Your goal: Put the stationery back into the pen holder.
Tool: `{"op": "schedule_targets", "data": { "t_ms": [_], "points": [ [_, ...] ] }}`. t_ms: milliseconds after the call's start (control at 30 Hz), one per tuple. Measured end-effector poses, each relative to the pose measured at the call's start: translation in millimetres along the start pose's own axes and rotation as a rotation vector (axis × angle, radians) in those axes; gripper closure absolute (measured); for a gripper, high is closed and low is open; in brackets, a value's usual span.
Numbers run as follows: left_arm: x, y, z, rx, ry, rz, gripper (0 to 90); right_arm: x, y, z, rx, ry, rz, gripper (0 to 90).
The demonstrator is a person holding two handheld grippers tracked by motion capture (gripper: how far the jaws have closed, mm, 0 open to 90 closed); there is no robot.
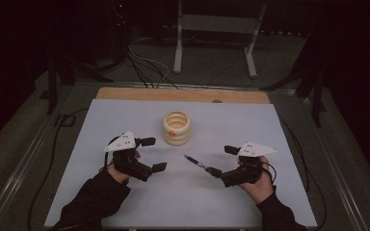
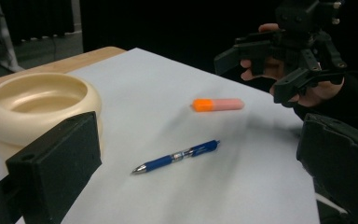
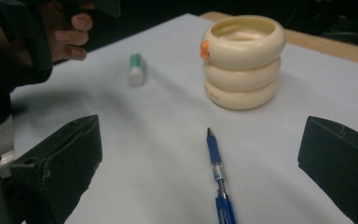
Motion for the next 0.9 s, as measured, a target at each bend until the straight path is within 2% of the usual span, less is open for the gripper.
{"op": "schedule_targets", "data": {
  "t_ms": [167,367,600,900],
  "points": [
    [-3.4,7.0,0.6,-0.019,-0.004,-0.008,0.2,13.9,1.3,0.1,0.004,-0.02,0.022,0.0],
    [-4.0,15.7,-0.2,-0.014,-0.023,-0.004,0.2,27.0,4.1,-2.0,0.0,-0.025,0.067,0.0],
    [-1.1,25.5,-1.3,-0.023,-0.025,0.02,0.2,36.6,14.3,-6.6,-0.025,0.004,0.129,14.7],
    [0.7,27.2,-3.8,-0.011,-0.024,0.009,0.2,47.3,22.2,-10.7,-0.03,0.021,0.192,27.9]
  ]
}}
Point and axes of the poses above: each handheld gripper's, and its own axes: x roughly forward along the jaws, y roughly out of its underside, z roughly to its left, the point moved 4 cm from there along x, roughly forward along the jaws, and after that the axes turned 5 degrees about -z, right-handed, at the moved point
